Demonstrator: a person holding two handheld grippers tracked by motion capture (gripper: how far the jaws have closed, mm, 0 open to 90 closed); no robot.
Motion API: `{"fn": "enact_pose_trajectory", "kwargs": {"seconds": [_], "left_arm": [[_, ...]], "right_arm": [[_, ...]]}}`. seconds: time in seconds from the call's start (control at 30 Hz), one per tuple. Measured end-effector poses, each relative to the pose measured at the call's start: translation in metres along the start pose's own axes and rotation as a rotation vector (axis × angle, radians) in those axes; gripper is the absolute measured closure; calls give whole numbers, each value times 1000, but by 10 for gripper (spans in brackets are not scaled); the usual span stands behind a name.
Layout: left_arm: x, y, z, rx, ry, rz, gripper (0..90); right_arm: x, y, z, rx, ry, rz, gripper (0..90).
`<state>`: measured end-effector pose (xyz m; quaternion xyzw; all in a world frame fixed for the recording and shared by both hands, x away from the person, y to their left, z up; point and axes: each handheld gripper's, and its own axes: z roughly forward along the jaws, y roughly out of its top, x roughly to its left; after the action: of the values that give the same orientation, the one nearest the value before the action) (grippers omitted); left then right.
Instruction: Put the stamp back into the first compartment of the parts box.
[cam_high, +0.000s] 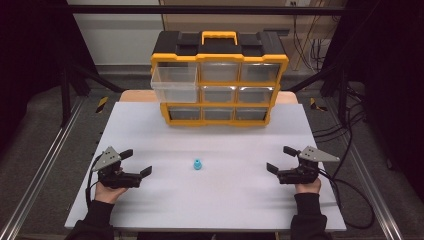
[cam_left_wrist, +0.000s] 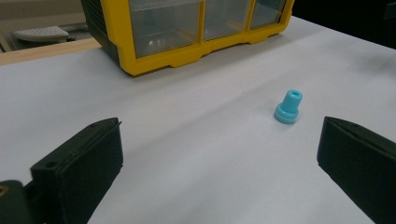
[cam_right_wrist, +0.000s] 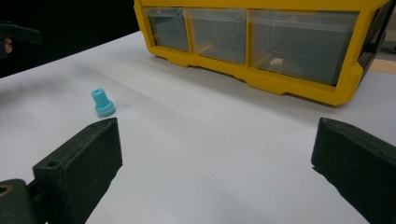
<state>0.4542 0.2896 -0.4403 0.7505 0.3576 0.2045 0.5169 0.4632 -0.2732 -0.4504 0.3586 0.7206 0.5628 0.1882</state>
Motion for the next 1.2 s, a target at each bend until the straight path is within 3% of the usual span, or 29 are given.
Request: {"fn": "enact_pose_trajectory", "kwargs": {"seconds": [1.2], "left_arm": [[-25, 14, 16, 31, -16, 22, 1]], "right_arm": [[0, -1, 1, 17, 11, -9, 23]]}}
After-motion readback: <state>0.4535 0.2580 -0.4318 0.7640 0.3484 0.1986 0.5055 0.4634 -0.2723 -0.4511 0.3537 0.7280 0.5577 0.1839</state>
